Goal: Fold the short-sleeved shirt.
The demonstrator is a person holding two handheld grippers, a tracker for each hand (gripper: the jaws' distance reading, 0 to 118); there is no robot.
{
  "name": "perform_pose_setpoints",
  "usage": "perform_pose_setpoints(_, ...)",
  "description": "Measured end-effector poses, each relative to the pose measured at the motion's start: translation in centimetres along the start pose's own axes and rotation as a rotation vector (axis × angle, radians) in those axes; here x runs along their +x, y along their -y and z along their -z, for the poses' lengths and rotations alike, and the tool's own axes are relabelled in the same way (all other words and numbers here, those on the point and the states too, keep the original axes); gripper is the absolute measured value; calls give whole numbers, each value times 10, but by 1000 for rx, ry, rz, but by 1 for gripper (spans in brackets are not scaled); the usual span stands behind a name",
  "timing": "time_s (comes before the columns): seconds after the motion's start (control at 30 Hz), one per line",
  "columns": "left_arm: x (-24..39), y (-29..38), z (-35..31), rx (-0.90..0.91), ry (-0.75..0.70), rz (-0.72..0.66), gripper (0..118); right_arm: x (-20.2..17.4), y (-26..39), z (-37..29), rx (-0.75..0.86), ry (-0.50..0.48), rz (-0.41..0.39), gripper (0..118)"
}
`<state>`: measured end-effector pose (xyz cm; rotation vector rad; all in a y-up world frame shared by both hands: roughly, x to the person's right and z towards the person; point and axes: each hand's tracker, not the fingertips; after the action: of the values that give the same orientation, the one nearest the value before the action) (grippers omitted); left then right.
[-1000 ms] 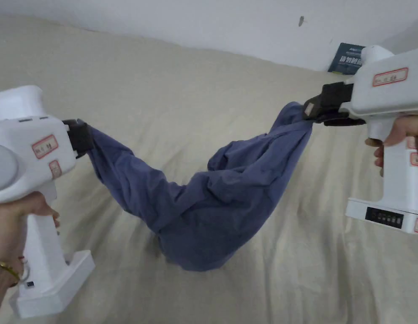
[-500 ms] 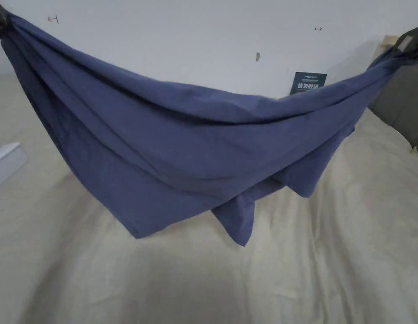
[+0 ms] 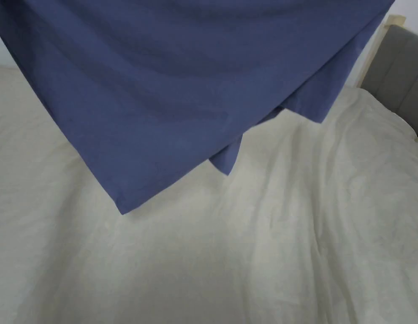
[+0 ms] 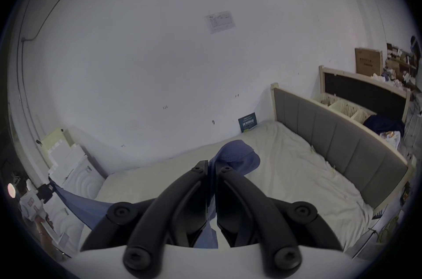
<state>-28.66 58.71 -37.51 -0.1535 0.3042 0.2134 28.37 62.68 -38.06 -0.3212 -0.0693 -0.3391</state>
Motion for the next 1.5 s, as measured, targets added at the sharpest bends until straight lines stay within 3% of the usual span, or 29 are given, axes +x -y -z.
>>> perform_pose_setpoints(0.23, 34, -5, 47, 18, -54, 69, 6, -27, -17, 56, 36, 94, -71, 9)
perform_pose_setpoints(0.33, 38, 3, 74, -2, -64, 79, 6, -22, -15, 84, 43, 112, -85, 9)
perform_pose_setpoints(0.43, 40, 21, 86, -20, -54, 84, 6, -9, -8, 108, 3, 120, -50, 9)
perform_pose_setpoints(0.67, 22, 109, 105, -206, -34, 69, 6, 29, 71, 134, -126, 126, -22, 9)
perform_pose_setpoints(0.93, -29, 229, 51, -372, -2, 45, 6, 106, 202, 119, -330, 129, 52, 9)
perform_pose_setpoints(1.13, -86, 317, -25, -502, 6, 38, 6, 164, 302, 56, -440, 99, 126, 10)
perform_pose_setpoints(1.27, -108, 368, -78, -572, 5, 103, 6, 187, 357, 16, -492, 114, 124, 9)
perform_pose_setpoints(1.33, -119, 392, -99, -614, -4, 110, 6, 199, 383, -1, -528, 114, 162, 10)
perform_pose_setpoints(1.5, -144, 424, -128, -674, -29, 49, 6, 218, 425, -35, -563, 146, 223, 9)
